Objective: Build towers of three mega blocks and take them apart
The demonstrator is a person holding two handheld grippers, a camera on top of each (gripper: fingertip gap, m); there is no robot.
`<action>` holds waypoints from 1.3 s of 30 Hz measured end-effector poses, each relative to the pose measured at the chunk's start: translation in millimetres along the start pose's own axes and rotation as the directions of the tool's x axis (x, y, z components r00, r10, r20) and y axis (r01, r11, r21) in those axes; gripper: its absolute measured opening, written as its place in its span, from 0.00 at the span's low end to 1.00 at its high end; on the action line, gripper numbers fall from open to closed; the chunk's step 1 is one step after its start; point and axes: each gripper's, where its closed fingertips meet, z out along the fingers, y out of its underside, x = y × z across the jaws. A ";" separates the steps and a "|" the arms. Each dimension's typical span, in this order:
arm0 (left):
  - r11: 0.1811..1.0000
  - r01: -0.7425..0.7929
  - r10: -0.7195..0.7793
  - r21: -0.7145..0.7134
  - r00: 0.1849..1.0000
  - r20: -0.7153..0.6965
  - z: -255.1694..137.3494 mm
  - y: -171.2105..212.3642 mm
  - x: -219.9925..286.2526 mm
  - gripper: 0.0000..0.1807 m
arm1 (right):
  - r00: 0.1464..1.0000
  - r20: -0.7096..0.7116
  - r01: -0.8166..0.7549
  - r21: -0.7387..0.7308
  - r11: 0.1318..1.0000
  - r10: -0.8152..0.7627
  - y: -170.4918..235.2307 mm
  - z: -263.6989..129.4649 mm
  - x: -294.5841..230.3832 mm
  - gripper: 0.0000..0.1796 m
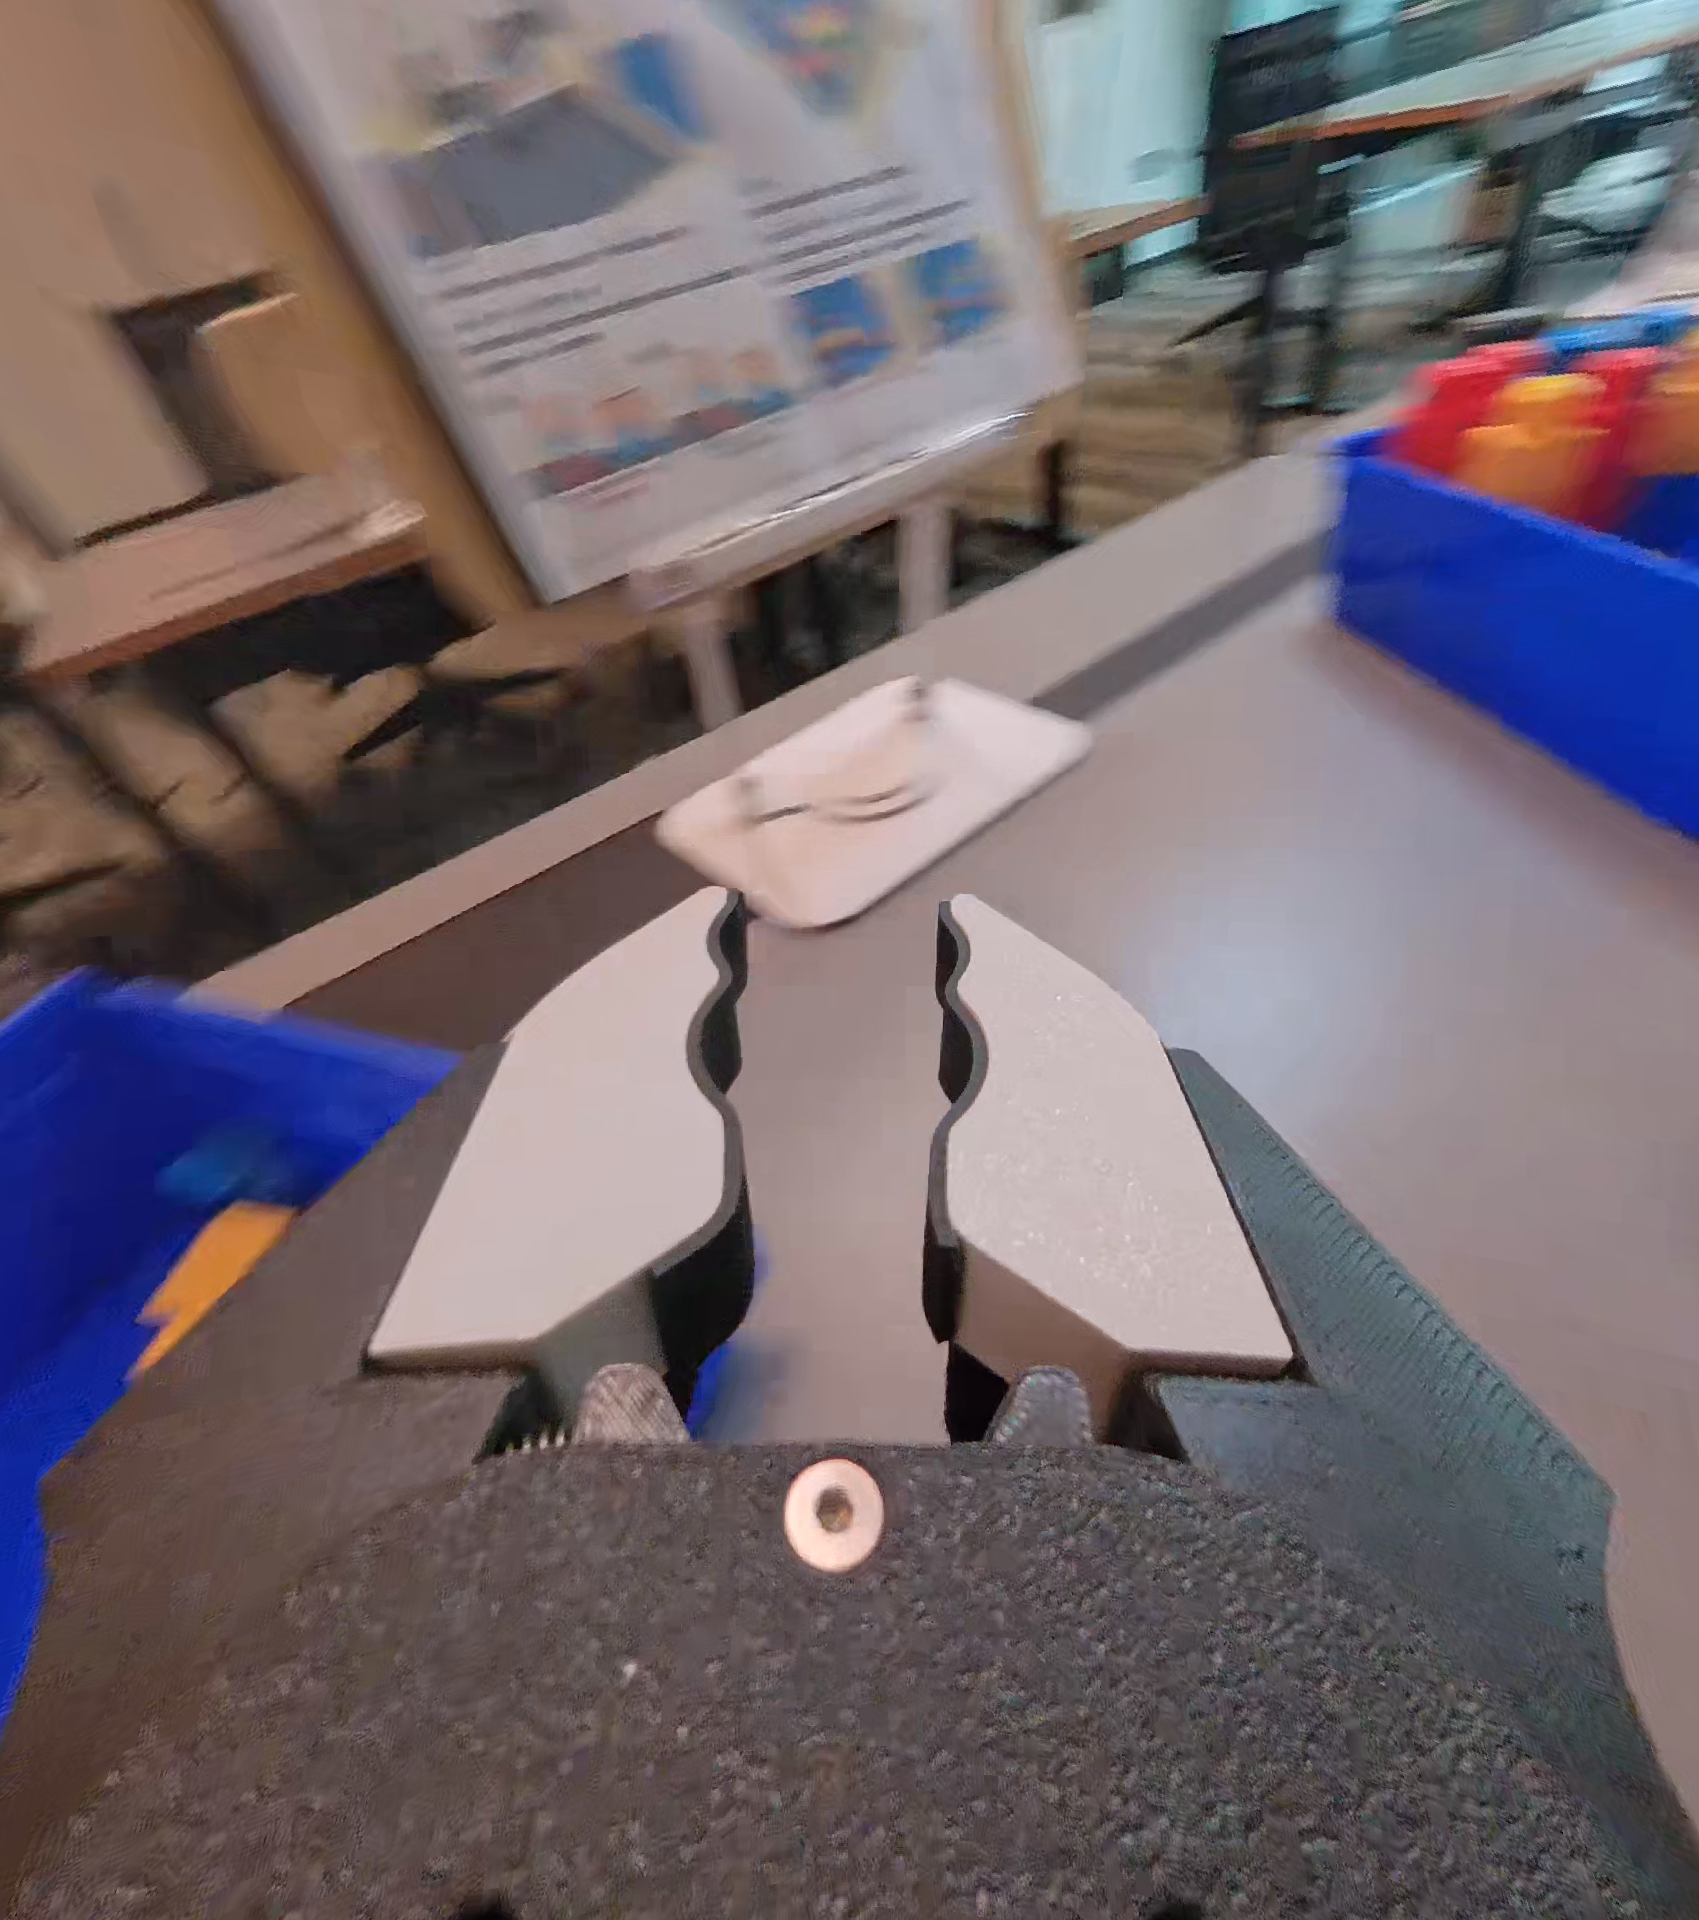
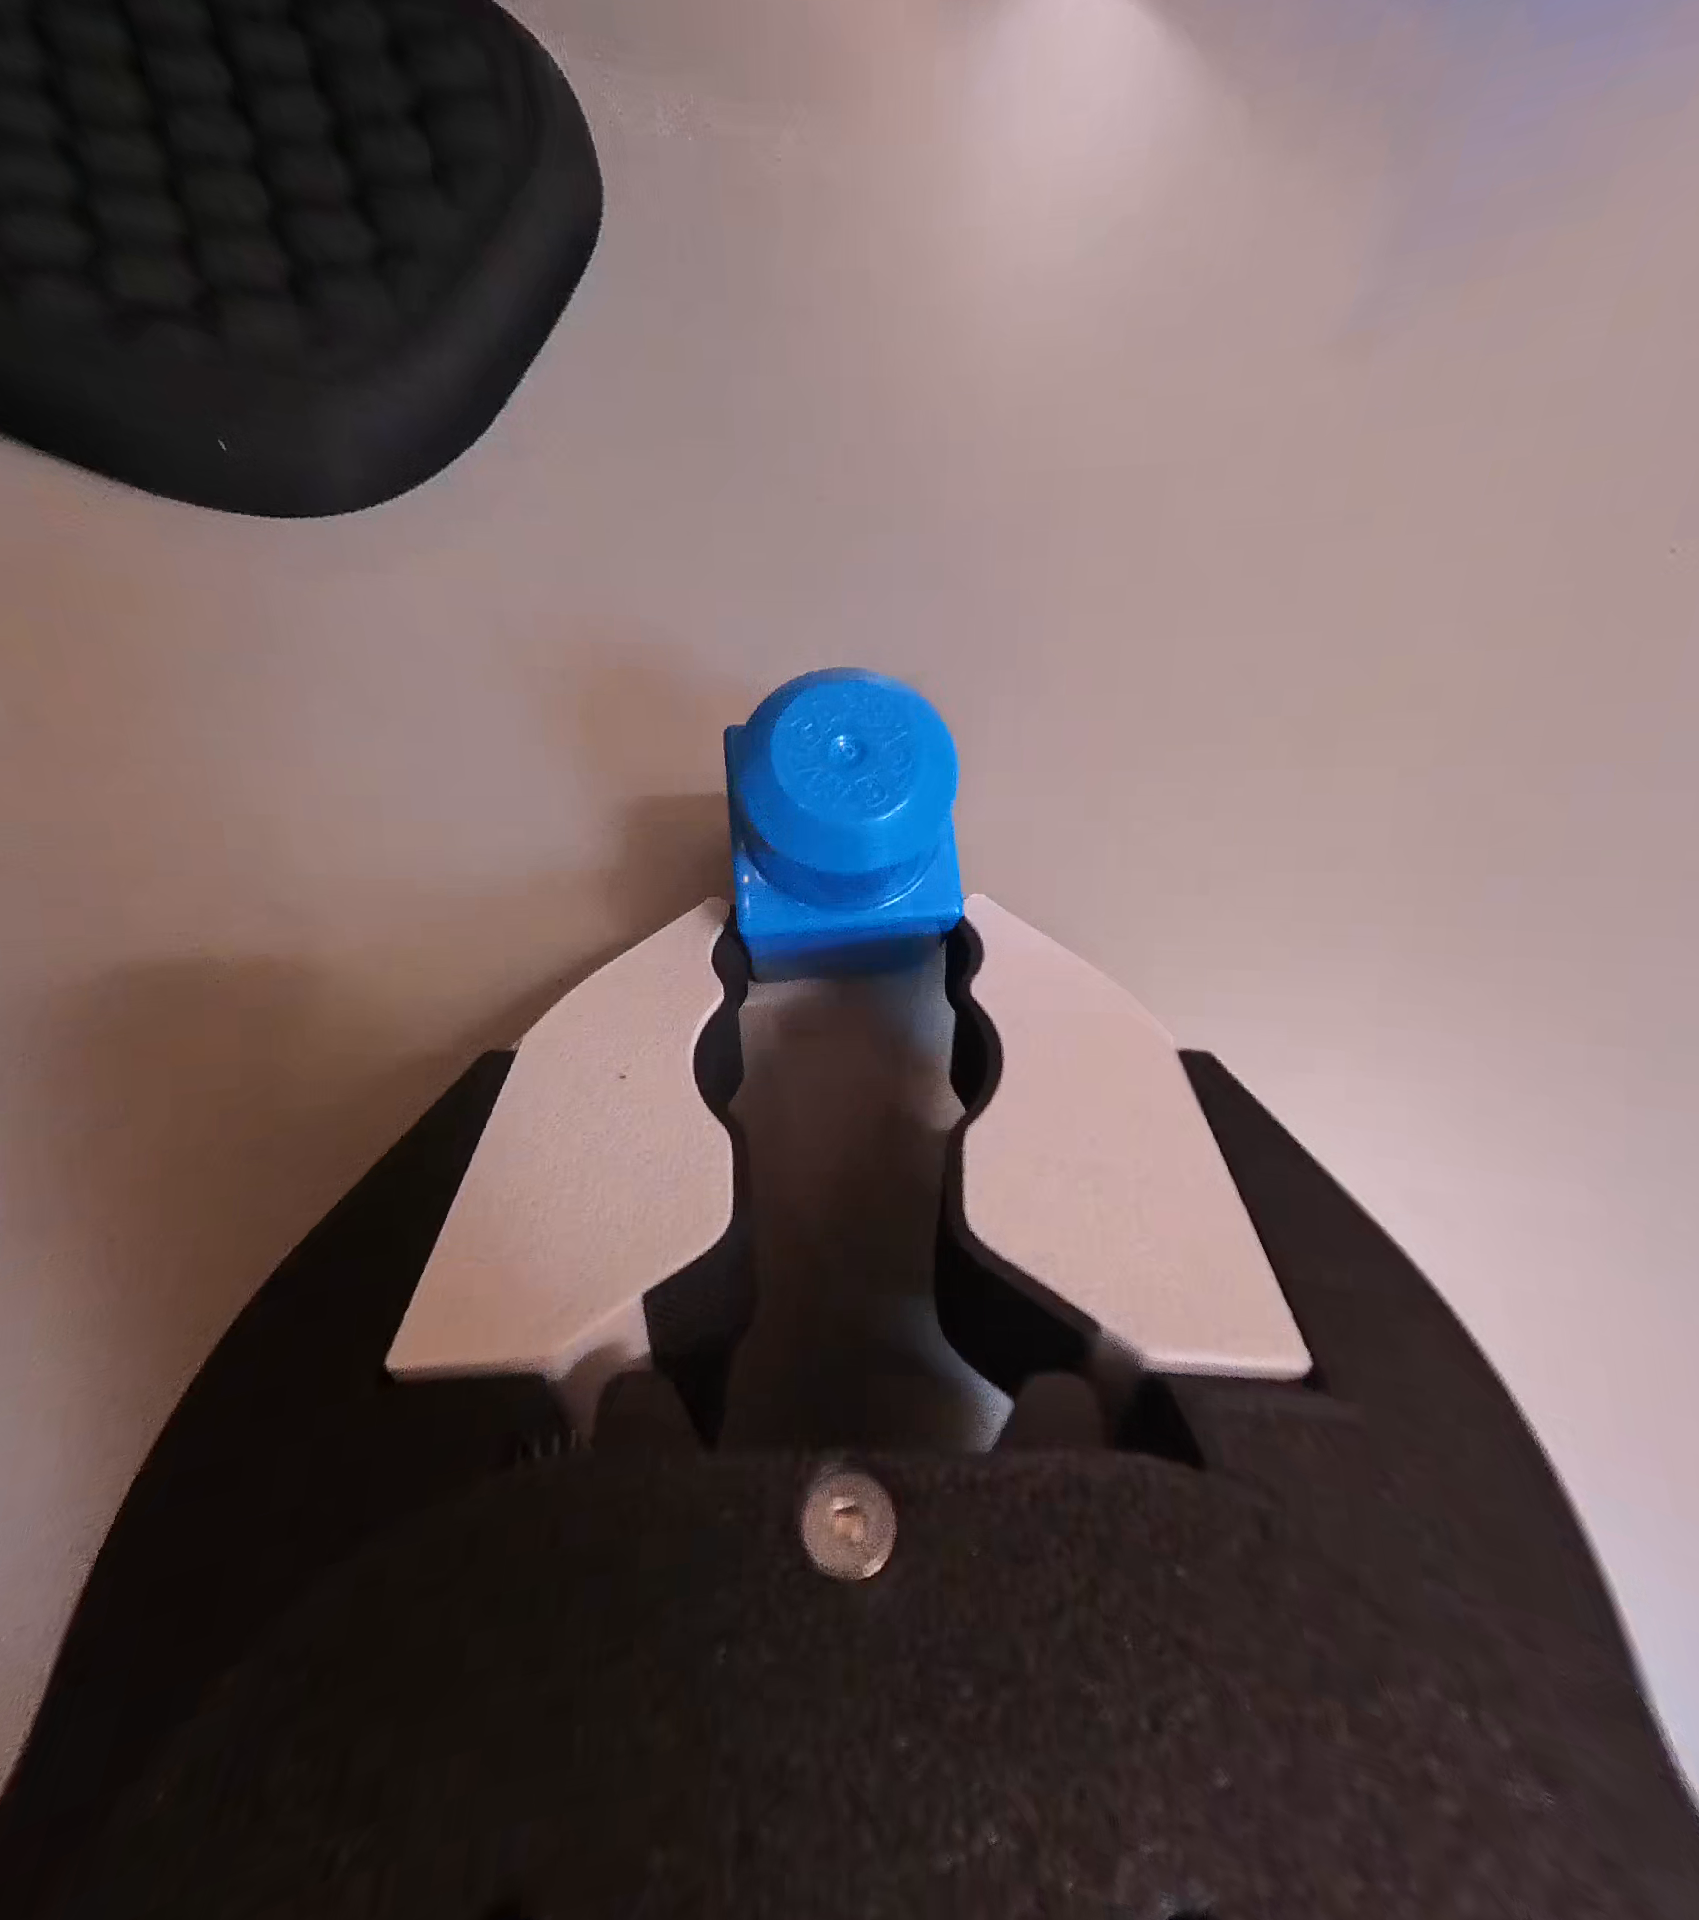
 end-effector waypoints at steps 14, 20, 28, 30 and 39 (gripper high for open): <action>0.640 0.305 -0.063 -0.705 0.936 0.347 40.3 175.1 -222.2 0.39 | 0.997 0.049 -0.071 0.163 0.984 0.064 -19.7 -18.2 0.9 0.36; 0.502 0.103 0.125 -0.859 0.974 0.190 40.1 212.5 -230.5 0.19 | 0.996 0.056 -0.086 0.216 0.973 0.076 -24.2 -23.2 5.1 0.34; 0.840 0.022 0.082 -0.542 0.982 0.167 26.1 85.3 -160.9 0.16 | 0.991 0.011 -0.128 0.365 0.922 0.133 -46.1 -43.3 19.4 0.32; 0.957 0.009 -0.018 -0.291 0.999 -0.028 21.0 34.4 -90.2 0.15 | 0.986 0.010 -0.155 0.452 0.878 0.169 -60.1 -55.2 25.0 0.32; 0.884 0.419 -0.148 0.206 0.670 -0.728 -43.9 -51.1 183.7 0.15 | 0.929 0.212 -0.353 0.752 0.557 0.303 -124.7 -118.6 29.2 0.32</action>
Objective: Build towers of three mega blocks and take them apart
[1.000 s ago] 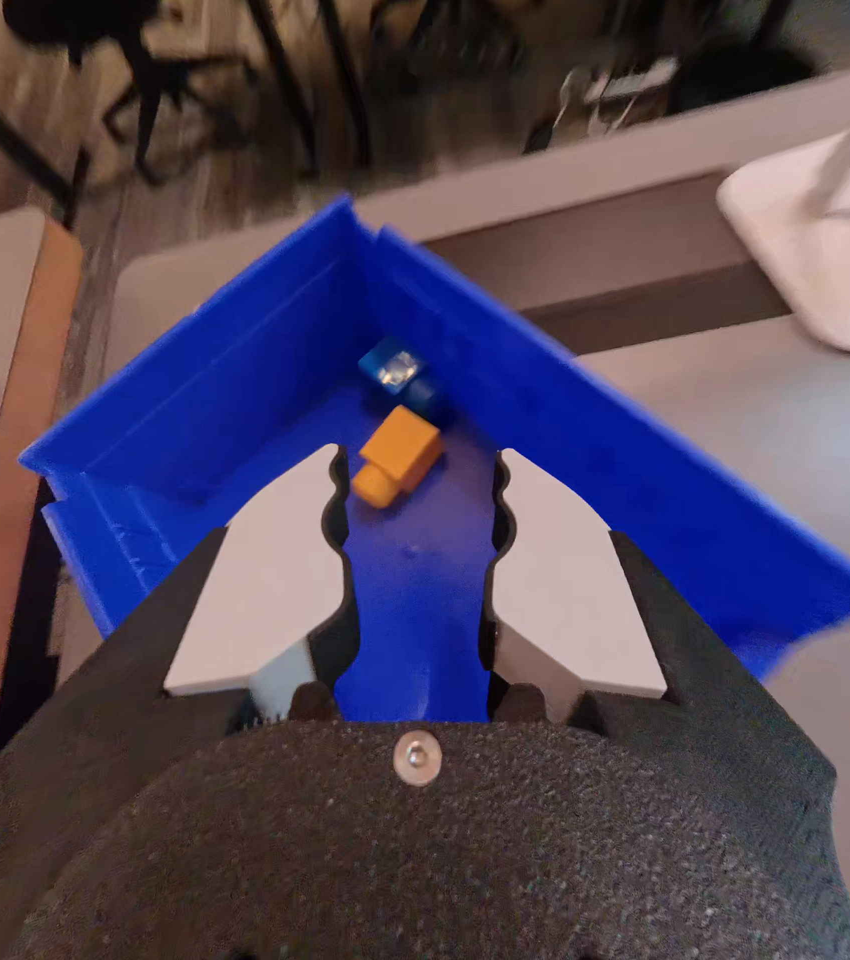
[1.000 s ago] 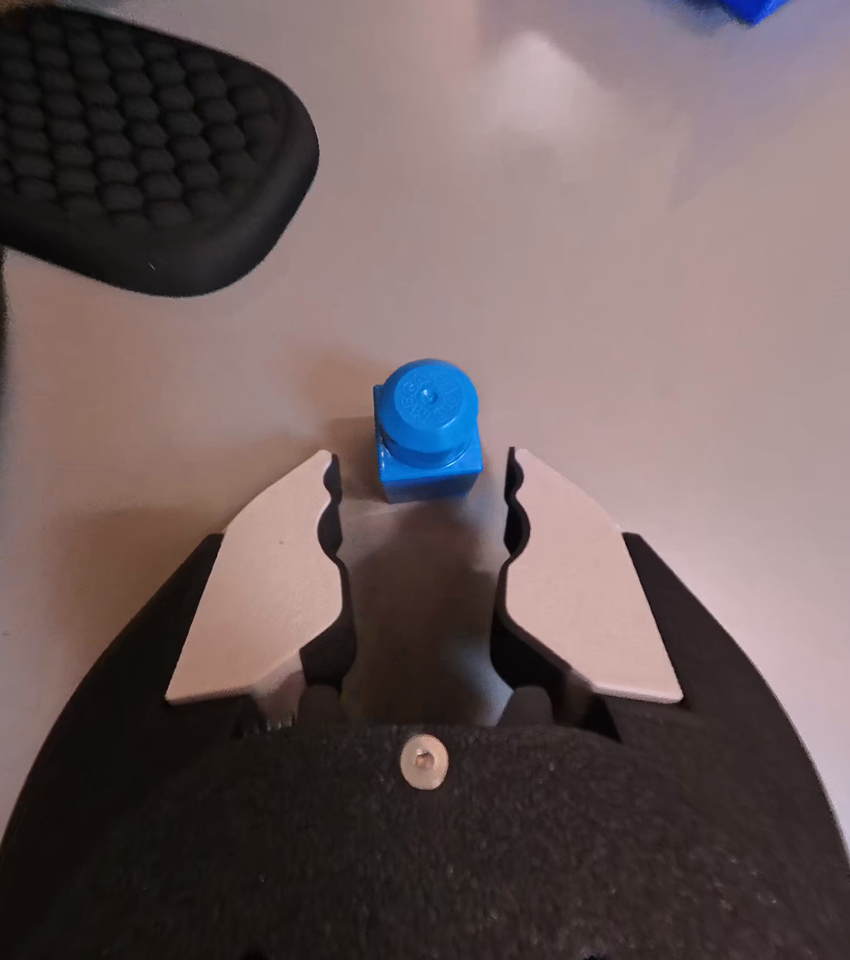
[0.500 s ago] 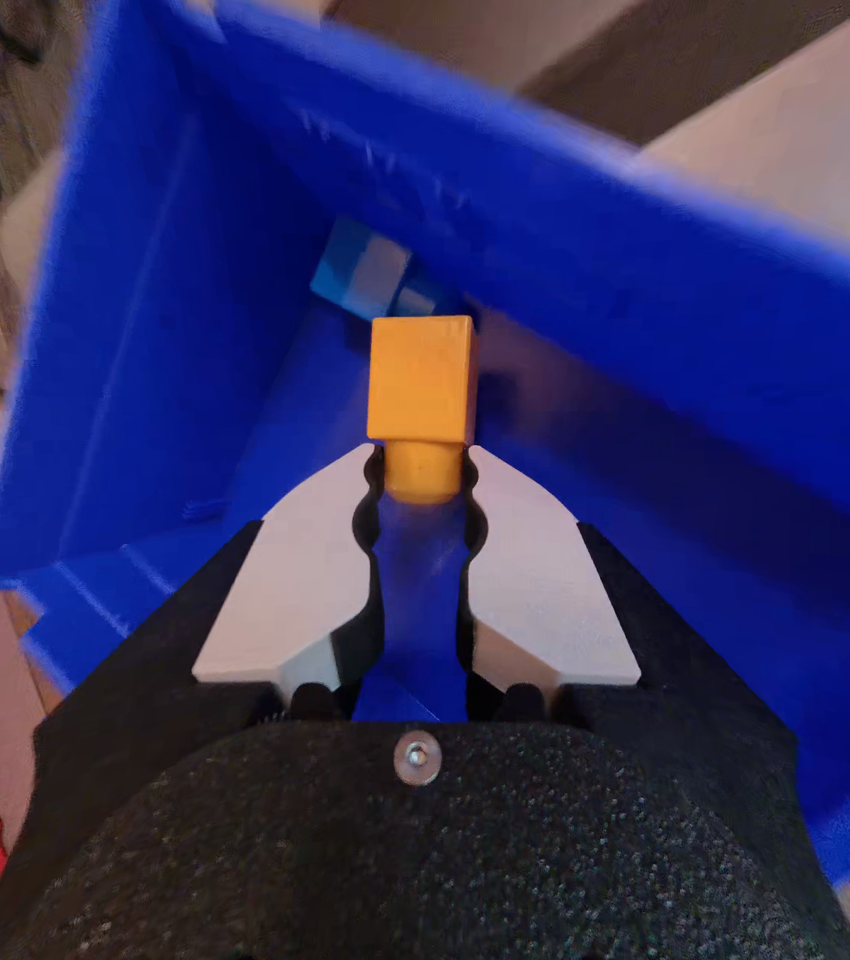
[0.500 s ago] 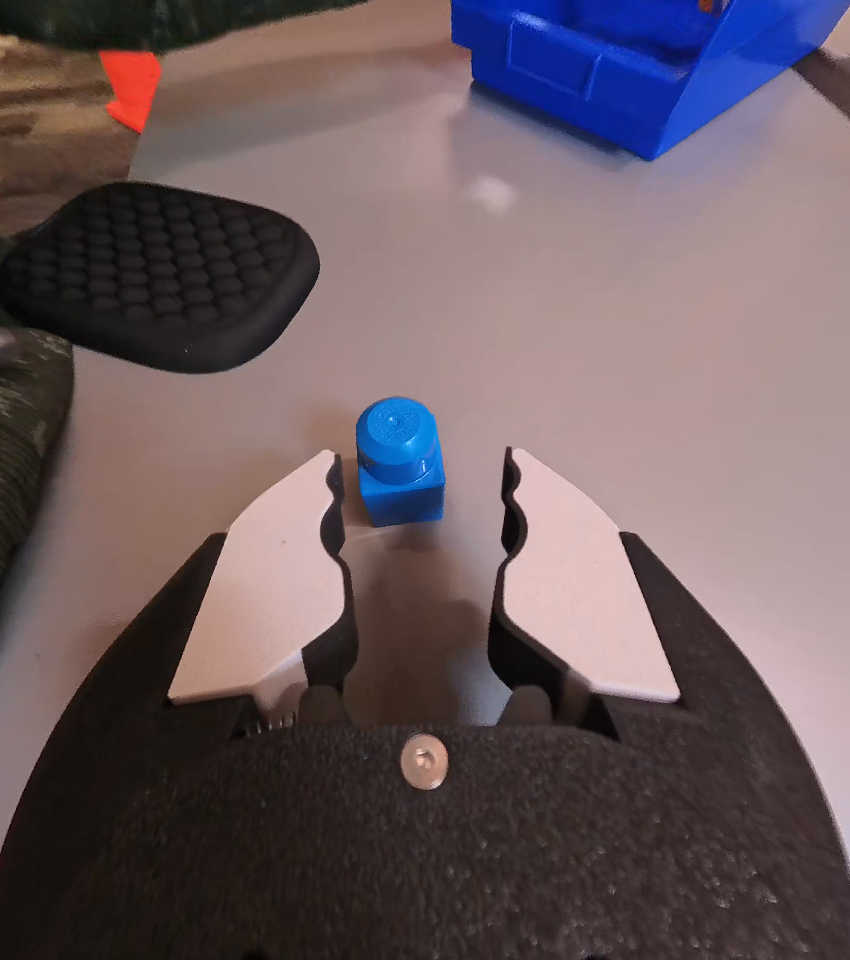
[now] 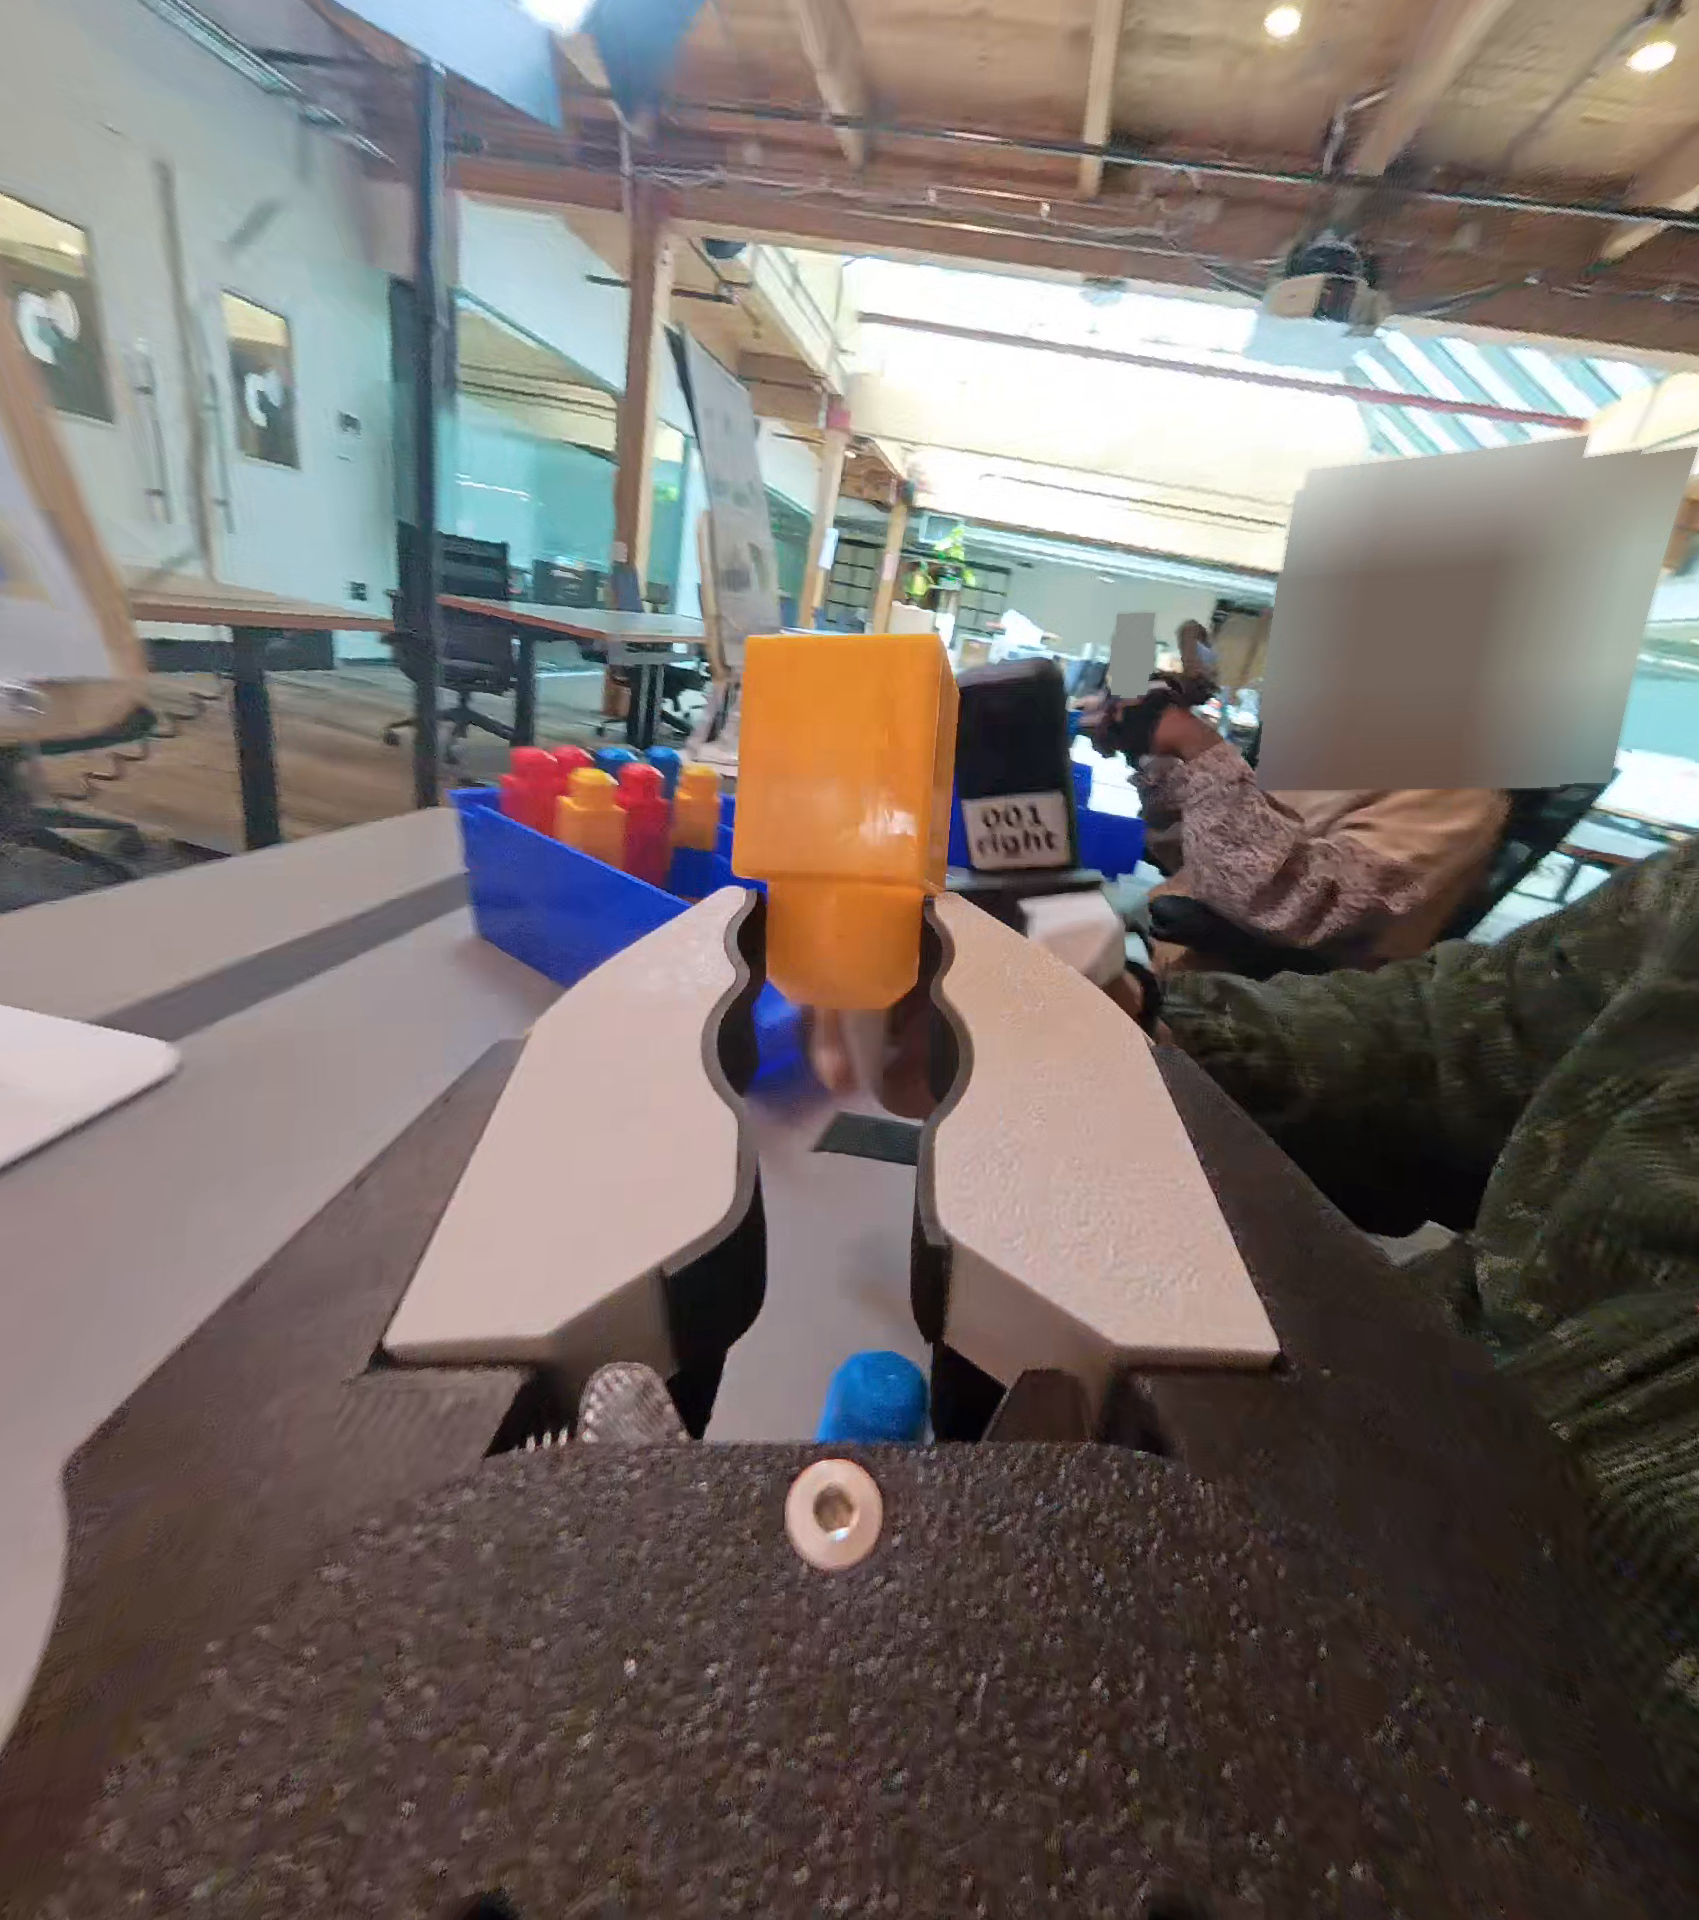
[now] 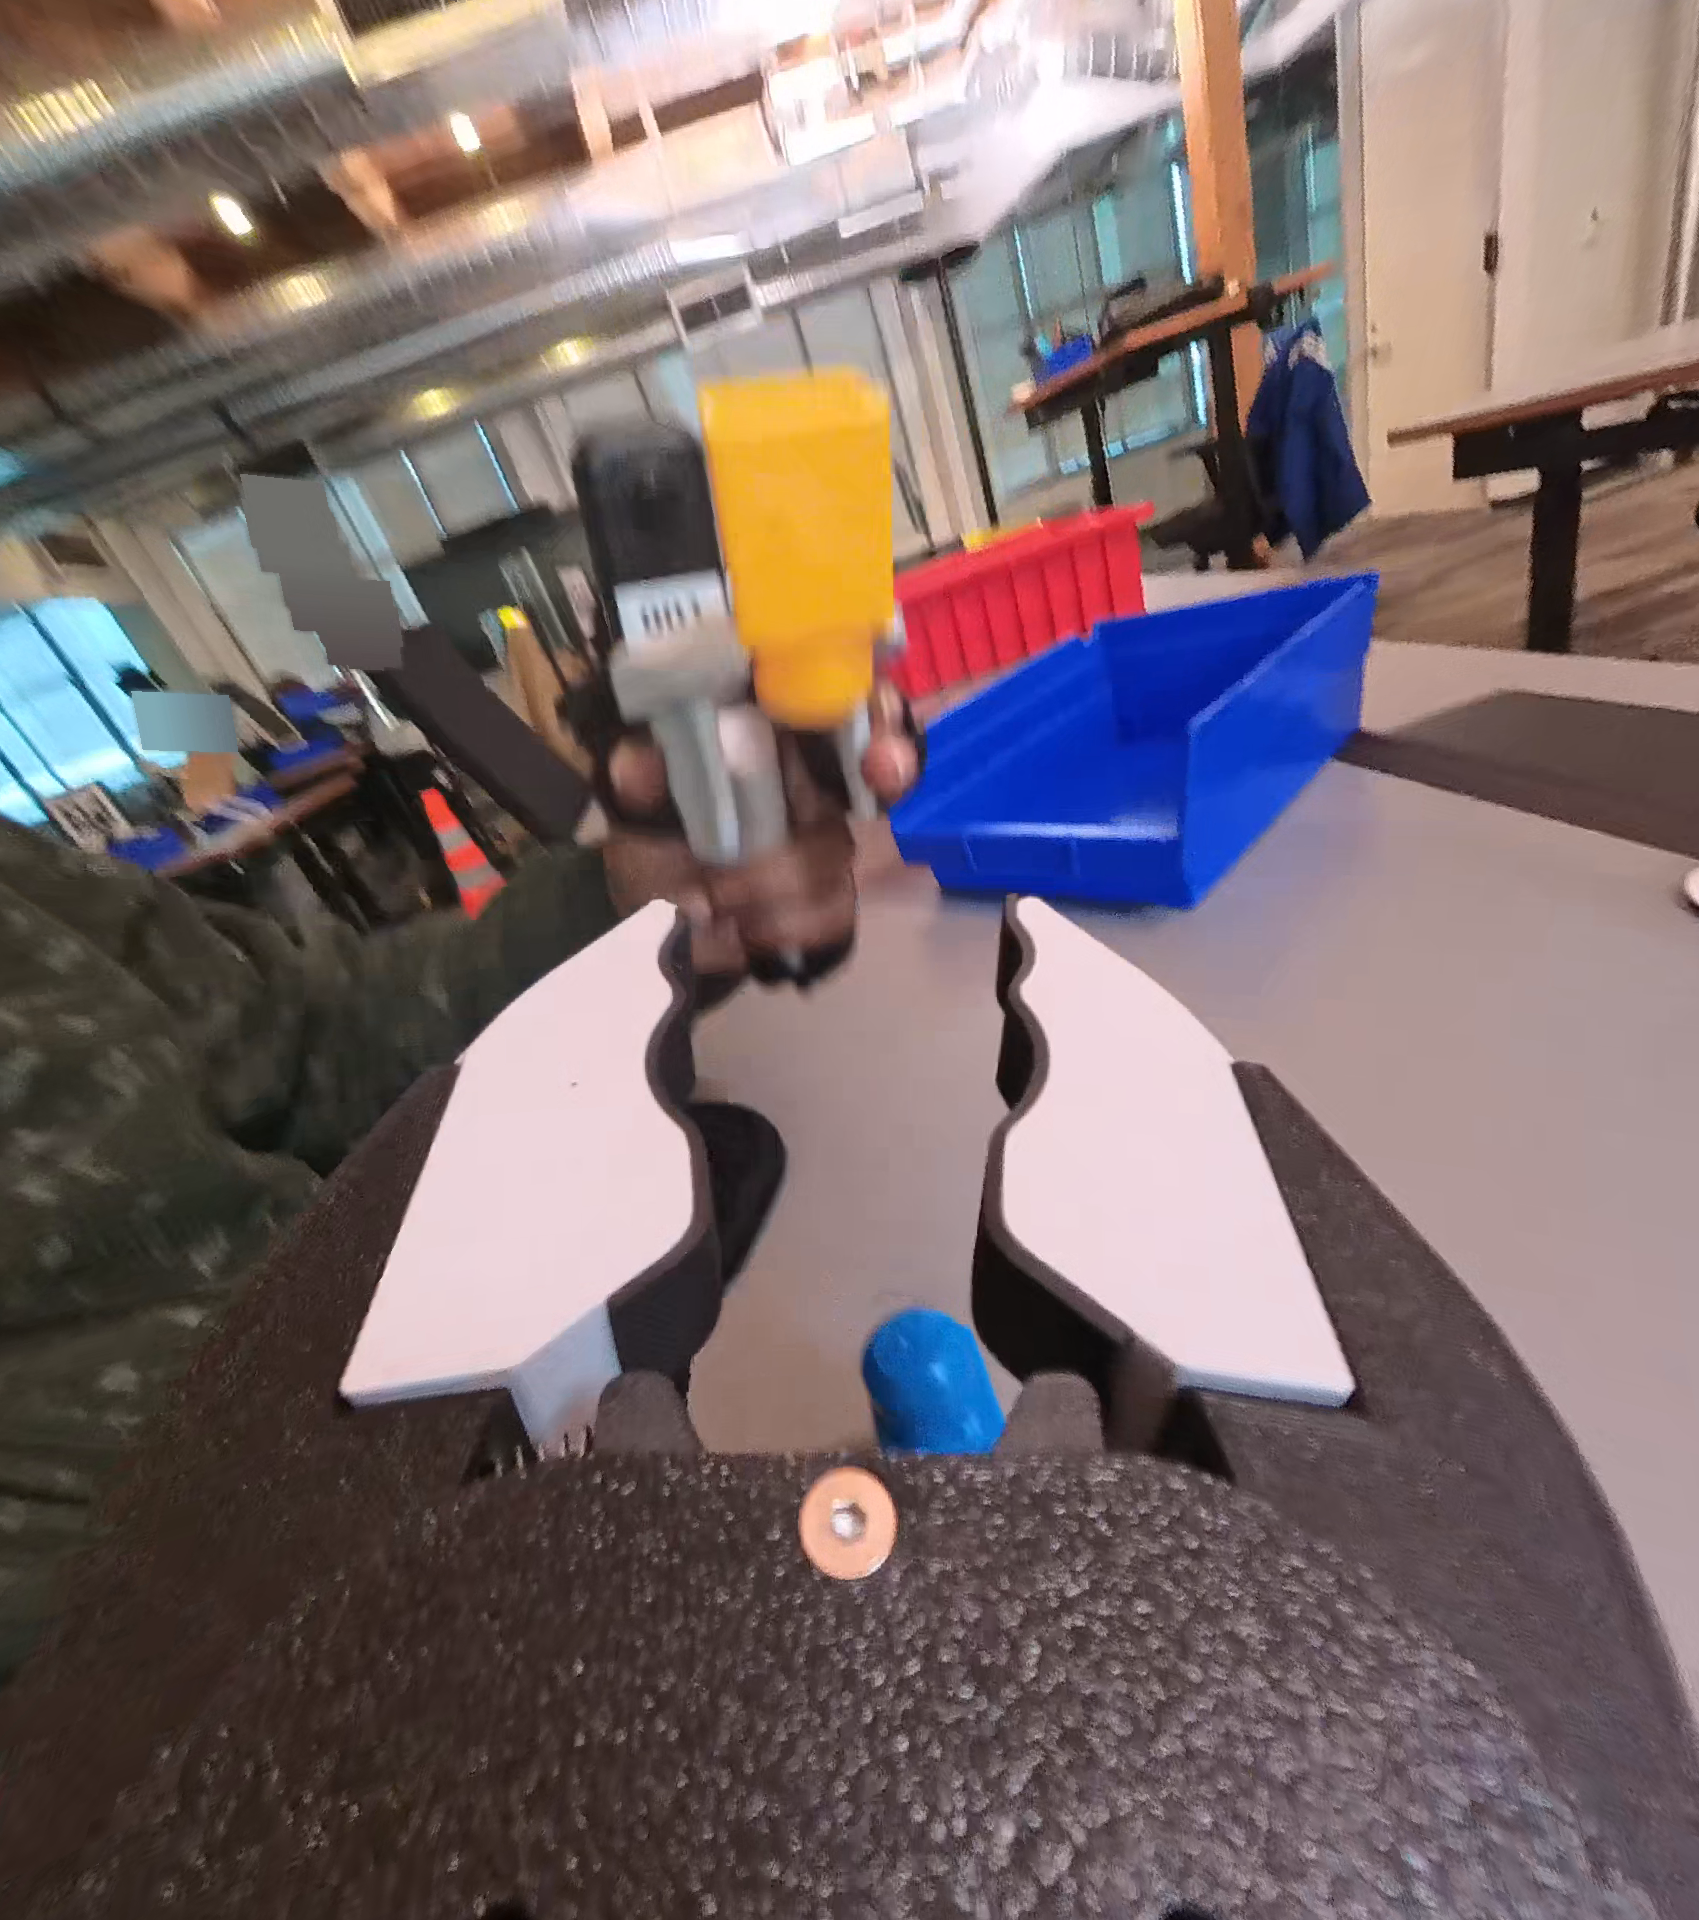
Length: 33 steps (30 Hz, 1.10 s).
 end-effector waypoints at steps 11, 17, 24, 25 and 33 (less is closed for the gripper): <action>0.960 -0.139 0.120 -0.244 0.989 -0.092 8.6 66.8 14.4 0.29 | 0.931 0.011 0.345 -0.352 0.870 -0.365 36.8 -15.0 7.8 0.20; 0.774 -0.443 0.400 -0.453 0.896 -0.193 7.3 110.3 23.1 0.31 | 0.794 0.132 0.513 -0.670 0.537 -0.593 90.5 -20.8 14.6 0.20; 0.780 -0.505 0.487 -0.369 0.861 -0.148 8.9 86.6 29.9 0.18 | 0.733 0.087 0.610 -0.523 0.595 -0.675 60.2 -12.6 -0.9 0.20; 0.838 -0.457 0.442 -0.299 0.889 -0.121 8.3 71.6 31.0 0.18 | 0.744 0.051 0.614 -0.445 0.652 -0.666 45.3 -11.4 -5.8 0.20; 0.948 0.141 -0.081 0.286 0.974 -0.211 -5.3 -9.2 36.3 0.18 | 0.983 0.136 0.124 0.026 0.992 -0.126 2.3 -3.2 -31.3 0.33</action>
